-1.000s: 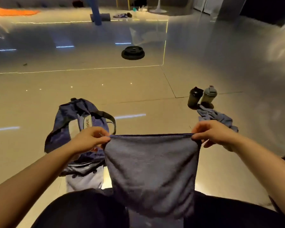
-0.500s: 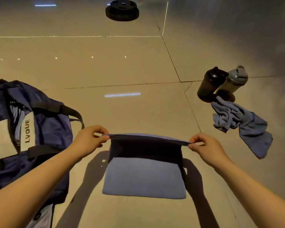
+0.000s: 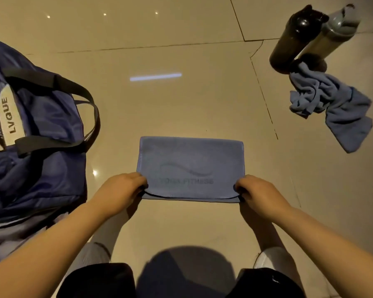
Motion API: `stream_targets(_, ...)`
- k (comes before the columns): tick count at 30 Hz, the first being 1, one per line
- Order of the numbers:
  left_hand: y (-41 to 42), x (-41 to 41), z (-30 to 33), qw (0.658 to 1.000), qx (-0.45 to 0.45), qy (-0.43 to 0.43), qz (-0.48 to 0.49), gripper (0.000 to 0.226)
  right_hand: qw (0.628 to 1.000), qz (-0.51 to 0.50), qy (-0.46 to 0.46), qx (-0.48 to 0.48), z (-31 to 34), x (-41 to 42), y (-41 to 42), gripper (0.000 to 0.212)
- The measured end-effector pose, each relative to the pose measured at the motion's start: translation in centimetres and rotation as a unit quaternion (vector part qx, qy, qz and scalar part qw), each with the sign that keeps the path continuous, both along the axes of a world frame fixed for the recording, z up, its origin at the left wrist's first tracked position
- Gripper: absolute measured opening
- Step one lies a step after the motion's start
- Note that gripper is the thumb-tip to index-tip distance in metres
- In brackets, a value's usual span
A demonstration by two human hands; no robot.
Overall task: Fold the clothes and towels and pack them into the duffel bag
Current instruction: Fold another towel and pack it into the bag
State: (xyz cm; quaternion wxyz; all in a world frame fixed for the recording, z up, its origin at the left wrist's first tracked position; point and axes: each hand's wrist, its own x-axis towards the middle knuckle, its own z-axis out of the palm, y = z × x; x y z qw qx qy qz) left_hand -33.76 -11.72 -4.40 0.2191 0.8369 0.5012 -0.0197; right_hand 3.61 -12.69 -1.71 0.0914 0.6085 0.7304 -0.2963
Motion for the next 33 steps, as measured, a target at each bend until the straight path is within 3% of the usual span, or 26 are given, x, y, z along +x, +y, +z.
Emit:
stream_targets(4,0.1,0.2,1.6,0.996,0.053,-0.045,0.060,0.011,0.996,-0.036,0.038,0.073,0.8,0.0,-0.2,0.018)
stream_targets(5,0.0,0.1,2.1,0.994,0.072,-0.058,0.065,0.016,0.992,-0.049,0.055,0.106,1.2,0.1,-0.4,0.016)
stream_targets(7,-0.4,-0.6,2.6,0.993,0.093,-0.067,0.041,0.030,0.985,-0.042,0.076,0.151,1.9,0.2,-0.9,0.016)
stream_targets(10,-1.2,-1.4,2.0,0.995,0.087,-0.047,0.008,0.028,0.986,0.014,0.069,0.148,1.4,0.1,-1.9,0.018)
stream_targets(13,-2.2,-0.8,0.3,0.996,0.090,-0.009,-0.021,0.016,0.996,0.021,0.020,0.087,-0.7,0.2,-2.5,0.016)
stream_targets(14,-2.5,-0.4,-0.1,0.996,0.086,-0.001,-0.029,0.022,0.996,0.031,0.003,0.078,-1.2,0.1,-2.6,0.018)
stream_targets(16,-2.8,0.0,-0.6,0.994,0.098,0.024,-0.038,0.033,0.991,0.081,-0.031,0.098,-2.0,0.0,-2.8,0.022)
stream_targets(20,-2.9,0.4,-0.5,0.978,0.161,0.110,-0.076,0.035,0.959,0.180,-0.121,0.184,-2.1,-0.5,-2.6,0.030)
stream_targets(23,-2.9,0.5,-0.7,0.971,0.180,0.129,-0.088,0.040,0.947,0.204,-0.141,0.206,-2.1,-0.4,-2.2,0.032)
stream_targets(25,-2.8,0.4,-0.2,0.983,0.154,0.086,-0.057,0.043,0.961,0.175,-0.133,0.170,-1.3,-0.8,-1.9,0.032)
stream_targets(27,-2.7,0.4,1.3,0.995,0.091,0.022,-0.017,0.030,0.985,0.075,-0.122,0.095,0.5,-0.6,-1.3,0.016)
stream_targets(29,-2.7,0.4,3.9,0.997,0.003,-0.065,0.032,0.016,0.995,-0.048,-0.029,-0.084,3.0,0.4,-0.4,0.004)
stream_targets(31,-2.6,0.6,7.1,0.964,-0.138,-0.192,0.126,0.024,0.965,-0.123,0.092,-0.211,5.7,2.0,0.5,0.008)
stream_targets(33,-2.2,0.6,9.8,0.896,-0.251,-0.308,0.200,0.028,0.941,-0.156,0.153,-0.258,8.5,3.5,1.0,0.013)
